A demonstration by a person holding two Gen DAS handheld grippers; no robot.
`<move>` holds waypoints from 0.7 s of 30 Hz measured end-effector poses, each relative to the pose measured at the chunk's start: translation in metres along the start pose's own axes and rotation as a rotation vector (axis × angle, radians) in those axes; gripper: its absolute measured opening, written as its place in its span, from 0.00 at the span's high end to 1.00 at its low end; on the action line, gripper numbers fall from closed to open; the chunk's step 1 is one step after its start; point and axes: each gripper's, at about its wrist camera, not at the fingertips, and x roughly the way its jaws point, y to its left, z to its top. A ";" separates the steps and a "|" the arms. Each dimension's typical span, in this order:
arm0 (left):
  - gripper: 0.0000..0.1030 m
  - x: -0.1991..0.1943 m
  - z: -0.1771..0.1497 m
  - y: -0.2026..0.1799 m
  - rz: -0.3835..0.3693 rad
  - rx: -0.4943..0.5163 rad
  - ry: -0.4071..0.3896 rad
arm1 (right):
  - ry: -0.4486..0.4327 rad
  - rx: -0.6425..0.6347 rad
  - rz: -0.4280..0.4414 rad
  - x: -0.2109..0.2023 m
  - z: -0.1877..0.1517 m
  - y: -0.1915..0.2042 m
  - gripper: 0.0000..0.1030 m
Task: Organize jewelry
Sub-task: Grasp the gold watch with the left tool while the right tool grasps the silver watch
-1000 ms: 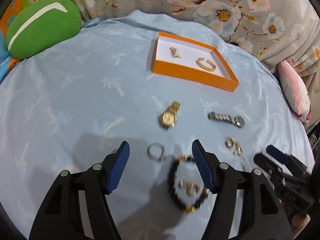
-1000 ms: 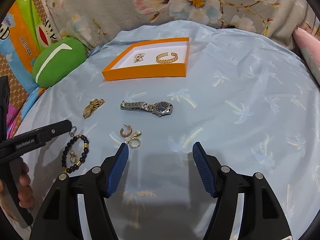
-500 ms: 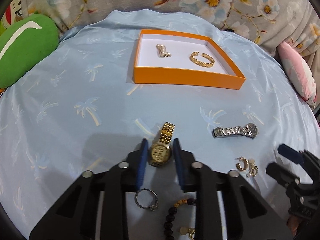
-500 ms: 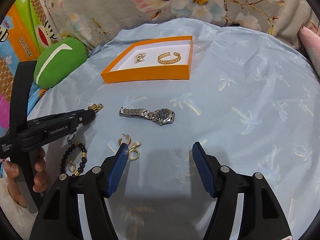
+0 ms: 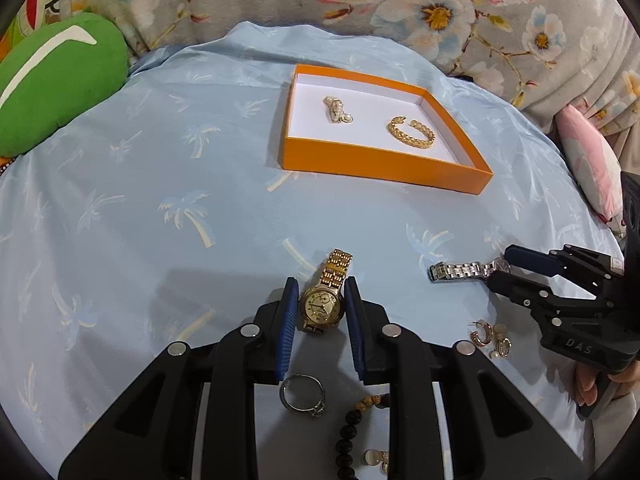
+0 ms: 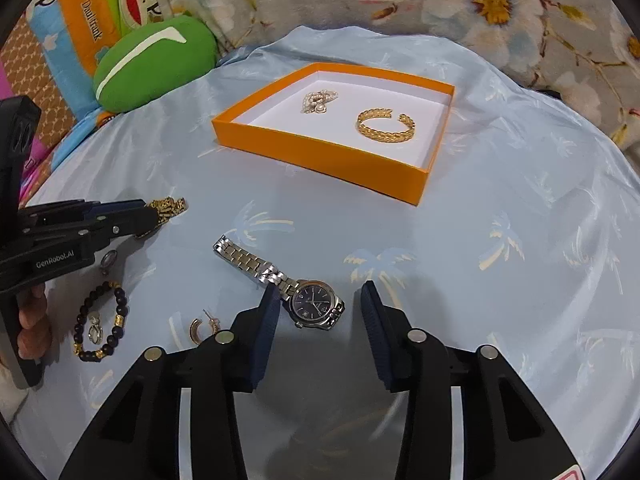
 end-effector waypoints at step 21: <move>0.78 -0.002 -0.002 0.005 0.015 -0.018 -0.010 | -0.092 0.335 -0.091 -0.043 -0.026 0.006 0.72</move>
